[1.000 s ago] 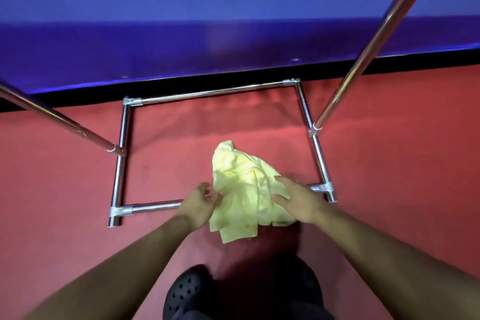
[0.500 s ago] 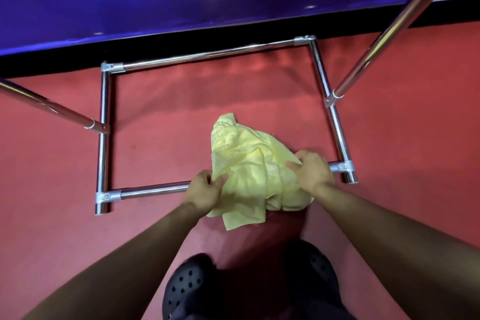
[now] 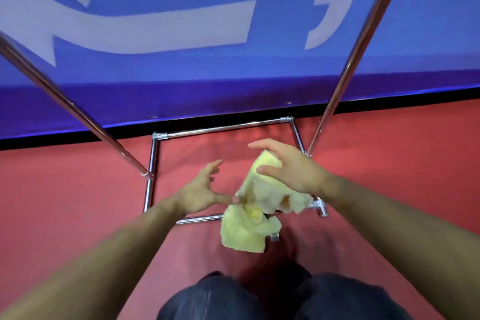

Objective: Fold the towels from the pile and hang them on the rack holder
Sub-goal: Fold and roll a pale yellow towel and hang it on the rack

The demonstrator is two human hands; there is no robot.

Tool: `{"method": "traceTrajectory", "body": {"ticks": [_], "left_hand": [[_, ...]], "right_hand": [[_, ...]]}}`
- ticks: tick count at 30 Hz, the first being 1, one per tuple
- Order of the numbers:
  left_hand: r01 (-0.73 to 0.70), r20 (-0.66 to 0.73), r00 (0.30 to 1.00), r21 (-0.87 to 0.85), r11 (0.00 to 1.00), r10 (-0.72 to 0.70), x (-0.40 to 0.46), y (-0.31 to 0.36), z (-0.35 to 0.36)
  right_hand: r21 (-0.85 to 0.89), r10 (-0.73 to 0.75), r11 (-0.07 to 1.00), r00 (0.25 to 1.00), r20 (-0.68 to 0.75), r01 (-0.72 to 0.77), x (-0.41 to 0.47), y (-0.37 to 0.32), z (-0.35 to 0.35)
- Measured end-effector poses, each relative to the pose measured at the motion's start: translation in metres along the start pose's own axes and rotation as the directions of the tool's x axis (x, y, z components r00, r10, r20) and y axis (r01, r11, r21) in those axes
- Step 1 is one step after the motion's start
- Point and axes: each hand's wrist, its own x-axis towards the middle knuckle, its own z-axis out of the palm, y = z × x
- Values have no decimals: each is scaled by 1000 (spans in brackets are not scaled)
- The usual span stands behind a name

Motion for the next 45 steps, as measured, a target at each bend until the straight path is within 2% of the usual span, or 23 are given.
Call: {"method": "traceTrajectory", "body": {"ticks": [3, 7, 11, 15, 18, 21, 23, 25, 28, 30, 33, 36, 39, 42, 45], "left_hand": [[-244, 69, 969, 89, 966, 239, -51, 59, -11], [-465, 142, 875, -19, 885, 463, -122, 130, -14], [-489, 61, 871, 0, 872, 488, -170, 158, -6], [-506, 36, 862, -11, 862, 506, -208, 179, 14], [-502, 42, 863, -30, 864, 503, -234, 195, 32], [-504, 30, 859, -132, 854, 512, -255, 208, 43], [-504, 34, 845, -277, 818, 533, -264, 215, 46], [-481, 1, 852, -392, 784, 523, -272, 221, 43], [-417, -46, 885, -523, 743, 464, -277, 224, 32], [-337, -51, 915, -641, 689, 400, -281, 224, 23], [-287, -20, 921, -708, 645, 388, -284, 226, 11], [-270, -20, 927, -728, 631, 374, -285, 229, 5], [-253, 12, 925, -728, 637, 380, -284, 228, 2], [-231, 46, 919, -741, 631, 391, -285, 225, 0], [-232, 72, 907, -737, 635, 414, -287, 225, -7]], "right_hand": [[64, -85, 995, 995, 45, 82, -24, -86, -36], [95, -226, 970, 974, 29, 223, -60, -194, -79], [169, -353, 913, 926, -134, 372, -92, -281, -115], [153, -442, 839, 819, -366, 522, -111, -343, -146], [150, -452, 818, 782, -430, 556, -116, -373, -158], [189, -418, 842, 833, -363, 505, -113, -381, -161], [232, -347, 881, 897, -273, 412, -114, -378, -156], [188, -262, 933, 938, -228, 306, -121, -369, -147], [169, -100, 972, 939, -329, 163, -137, -337, -137], [289, 34, 954, 926, -377, 83, -150, -313, -128], [527, 186, 850, 942, -278, -12, -168, -282, -105], [628, 200, 777, 960, -196, -34, -177, -271, -81], [626, 173, 780, 966, -194, -14, -173, -272, -67], [581, 107, 813, 971, -214, 39, -168, -278, -62], [635, 23, 760, 972, -235, 135, -166, -284, -64]]}}
